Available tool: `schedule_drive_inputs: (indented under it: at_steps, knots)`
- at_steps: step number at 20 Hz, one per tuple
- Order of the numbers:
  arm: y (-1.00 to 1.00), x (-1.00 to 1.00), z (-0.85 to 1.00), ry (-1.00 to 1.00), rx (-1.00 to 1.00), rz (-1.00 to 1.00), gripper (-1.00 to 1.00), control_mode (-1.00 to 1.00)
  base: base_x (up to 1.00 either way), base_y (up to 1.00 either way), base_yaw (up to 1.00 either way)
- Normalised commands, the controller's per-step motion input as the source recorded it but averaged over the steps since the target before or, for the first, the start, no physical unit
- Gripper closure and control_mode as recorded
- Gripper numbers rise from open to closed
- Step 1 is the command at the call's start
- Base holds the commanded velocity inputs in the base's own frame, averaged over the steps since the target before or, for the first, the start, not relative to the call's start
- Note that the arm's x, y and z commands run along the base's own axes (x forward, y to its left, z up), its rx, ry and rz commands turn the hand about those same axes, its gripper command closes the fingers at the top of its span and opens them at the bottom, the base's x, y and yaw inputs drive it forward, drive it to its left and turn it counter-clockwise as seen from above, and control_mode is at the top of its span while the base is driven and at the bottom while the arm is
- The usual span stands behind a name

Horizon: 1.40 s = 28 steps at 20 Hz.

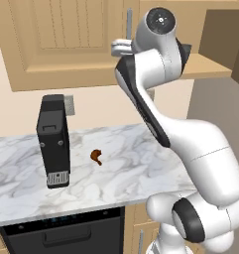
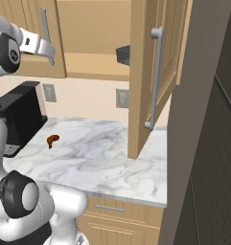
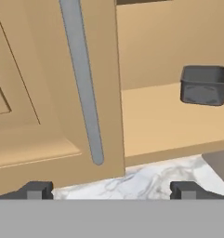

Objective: Retrieve the tupperware from the cabinet, then place the raw meat into the tupperware to avoid contamination.

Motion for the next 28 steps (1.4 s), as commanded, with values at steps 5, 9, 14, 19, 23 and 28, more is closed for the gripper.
schedule_drive_inputs:
  at_steps: [5, 9, 14, 19, 23, 28]
  knots:
    - [-0.02, 0.29, -0.03, 0.05, 0.00, 0.00, -1.00, -1.00, 0.00, 0.00, 0.00]
    - [0.00, 0.40, -0.08, 0.03, 0.00, 0.00, -1.00, -1.00, 0.00, 0.00, 0.00]
    - [0.01, 0.46, -0.18, 0.00, 0.00, 0.00, -1.00, -1.00, 0.00, 0.00, 0.00]
    - [0.00, 0.58, -0.10, 0.07, 0.00, 0.00, -1.00, -1.00, 0.00, 0.00, 0.00]
    - [0.00, 0.58, -0.07, 0.08, 0.00, 0.00, -1.00, -1.00, 0.00, 0.00, 0.00]
    - [0.07, 0.51, -0.04, 0.05, -0.02, 0.00, -1.00, -1.00, 0.00, 0.00, 0.00]
